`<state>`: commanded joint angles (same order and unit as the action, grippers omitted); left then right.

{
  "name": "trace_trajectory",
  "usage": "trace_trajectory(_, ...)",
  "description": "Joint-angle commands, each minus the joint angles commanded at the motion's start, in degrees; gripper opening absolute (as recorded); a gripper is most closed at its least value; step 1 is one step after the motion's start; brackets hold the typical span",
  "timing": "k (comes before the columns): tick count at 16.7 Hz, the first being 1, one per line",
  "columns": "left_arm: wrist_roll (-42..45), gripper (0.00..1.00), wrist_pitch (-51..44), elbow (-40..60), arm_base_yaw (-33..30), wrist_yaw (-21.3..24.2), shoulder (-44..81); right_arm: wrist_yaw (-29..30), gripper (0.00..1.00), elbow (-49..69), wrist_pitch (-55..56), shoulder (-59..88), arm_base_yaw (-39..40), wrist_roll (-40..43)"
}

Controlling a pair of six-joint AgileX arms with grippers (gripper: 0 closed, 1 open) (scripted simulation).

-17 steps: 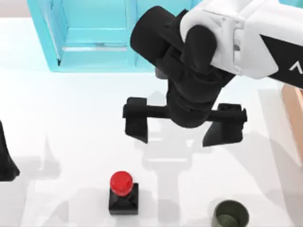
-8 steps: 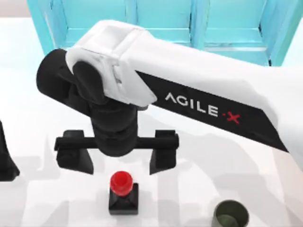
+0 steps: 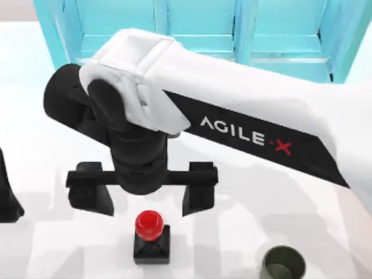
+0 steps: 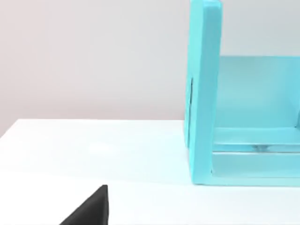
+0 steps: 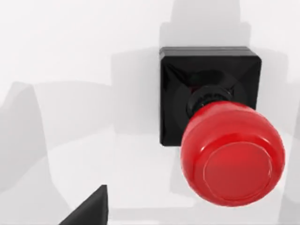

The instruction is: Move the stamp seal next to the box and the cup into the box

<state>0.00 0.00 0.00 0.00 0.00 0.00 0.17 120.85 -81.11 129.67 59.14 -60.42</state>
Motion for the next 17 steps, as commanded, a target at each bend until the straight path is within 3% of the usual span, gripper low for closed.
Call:
trace_trajectory(8, 0.0, 1.00, 0.0, 0.0, 0.0, 0.0, 0.0, 0.0, 1.00, -14.1, 15.2, 1.1, 0.3, -0.2)
trace_trajectory(13, 0.0, 1.00, 0.0, 0.0, 0.0, 0.0, 0.0, 0.0, 1.00, -15.3, 16.4, 1.2, 0.3, -0.2)
trace_trajectory(17, 0.0, 1.00, 0.0, 0.0, 0.0, 0.0, 0.0, 0.0, 0.70, -15.3, 16.4, 1.2, 0.3, -0.2)
